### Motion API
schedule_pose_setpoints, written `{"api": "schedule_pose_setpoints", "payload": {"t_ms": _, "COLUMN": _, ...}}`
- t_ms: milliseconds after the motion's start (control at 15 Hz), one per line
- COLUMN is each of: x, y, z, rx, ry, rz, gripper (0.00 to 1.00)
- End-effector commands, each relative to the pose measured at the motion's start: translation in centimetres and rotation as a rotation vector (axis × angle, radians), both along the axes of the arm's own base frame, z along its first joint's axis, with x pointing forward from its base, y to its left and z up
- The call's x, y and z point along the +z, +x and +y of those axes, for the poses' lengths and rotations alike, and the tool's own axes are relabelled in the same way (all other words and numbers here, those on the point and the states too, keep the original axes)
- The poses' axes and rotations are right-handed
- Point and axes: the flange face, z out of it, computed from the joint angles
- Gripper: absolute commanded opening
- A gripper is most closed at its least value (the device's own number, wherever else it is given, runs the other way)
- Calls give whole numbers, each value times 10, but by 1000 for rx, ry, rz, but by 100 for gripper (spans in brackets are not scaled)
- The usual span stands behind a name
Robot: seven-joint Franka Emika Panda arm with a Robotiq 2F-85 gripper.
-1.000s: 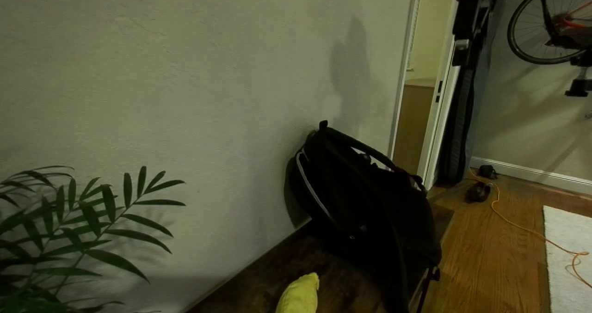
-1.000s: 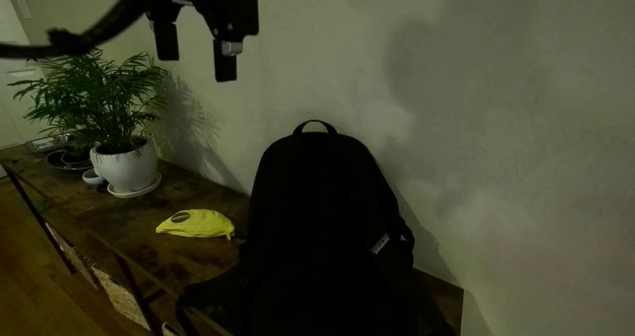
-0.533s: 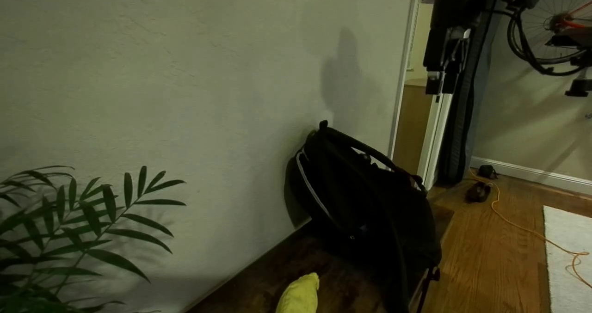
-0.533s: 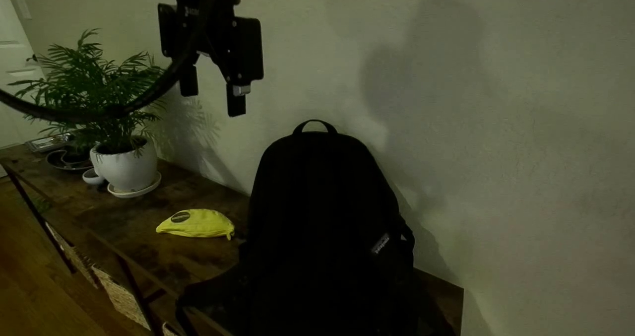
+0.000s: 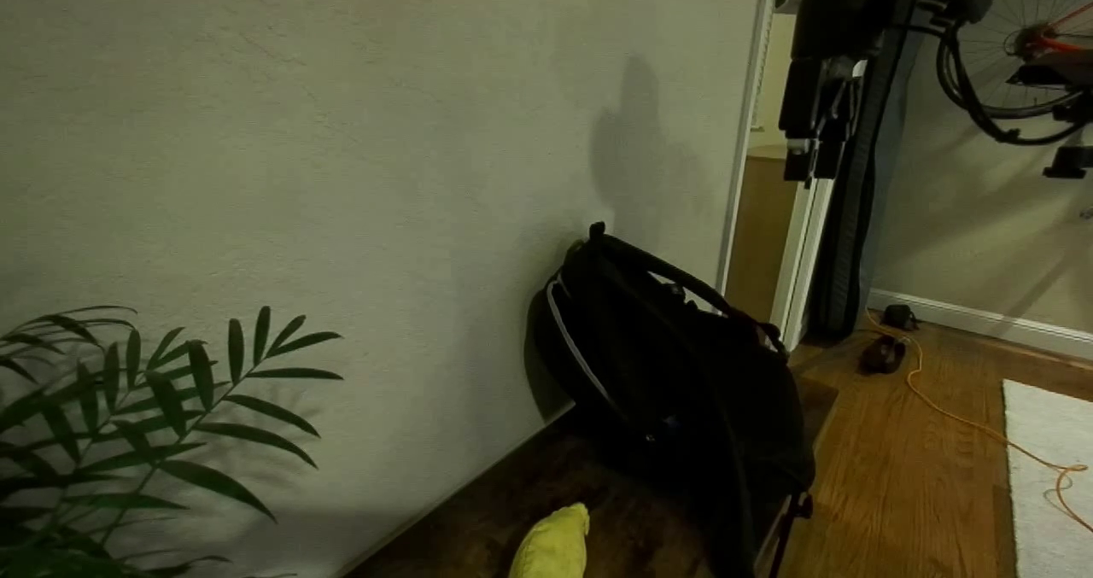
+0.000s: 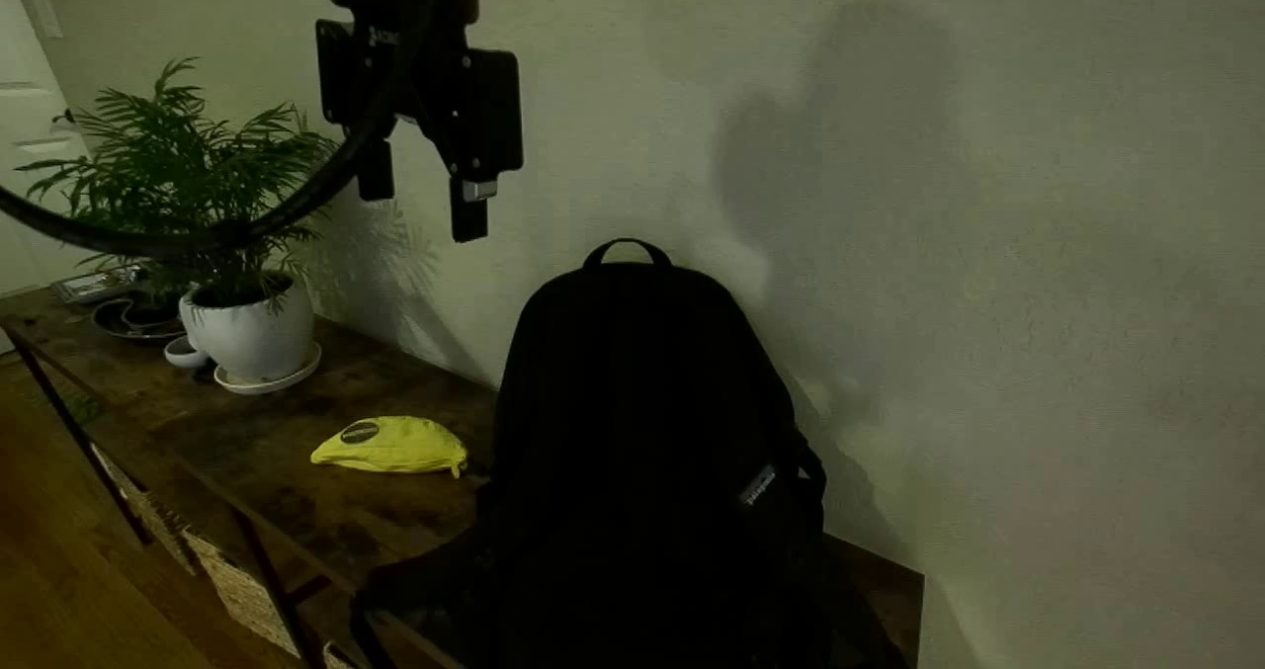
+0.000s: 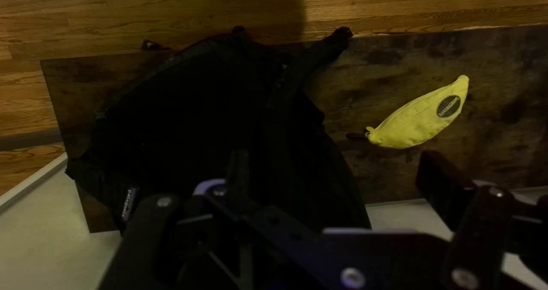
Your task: Put the yellow thing in the bag
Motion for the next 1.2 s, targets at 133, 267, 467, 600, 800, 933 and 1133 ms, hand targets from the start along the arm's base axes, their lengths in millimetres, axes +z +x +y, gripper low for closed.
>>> {"api": "schedule_pose_setpoints", "payload": {"t_ms": 133, "x": -30, "y": 12, "z": 28, "rx": -84, "ry": 19, "rz": 2, "gripper": 100}}
{"api": "schedule_pose_setpoints", "payload": {"t_ms": 267, "x": -42, "y": 19, "z": 44, "rx": -121, "ry": 15, "rz": -9, "gripper": 100}}
{"api": "schedule_pose_setpoints", "payload": {"t_ms": 467, "x": -61, "y": 30, "z": 69, "rx": -186, "ry": 4, "rz": -20, "gripper": 100}}
{"api": "schedule_pose_setpoints", "payload": {"t_ms": 600, "x": -76, "y": 36, "z": 85, "rx": -228, "ry": 1, "rz": -9, "gripper": 100}}
{"api": "schedule_pose_setpoints", "payload": {"t_ms": 800, "x": -97, "y": 43, "z": 109, "rx": -267, "ry": 11, "rz": 24, "gripper": 100}}
{"api": "schedule_pose_setpoints", "payload": {"t_ms": 933, "x": -96, "y": 42, "z": 105, "rx": -226, "ry": 0, "rz": 38, "gripper": 100}}
{"api": "schedule_pose_setpoints", "payload": {"t_ms": 1133, "x": -107, "y": 44, "z": 115, "rx": -226, "ry": 5, "rz": 57, "gripper": 100}}
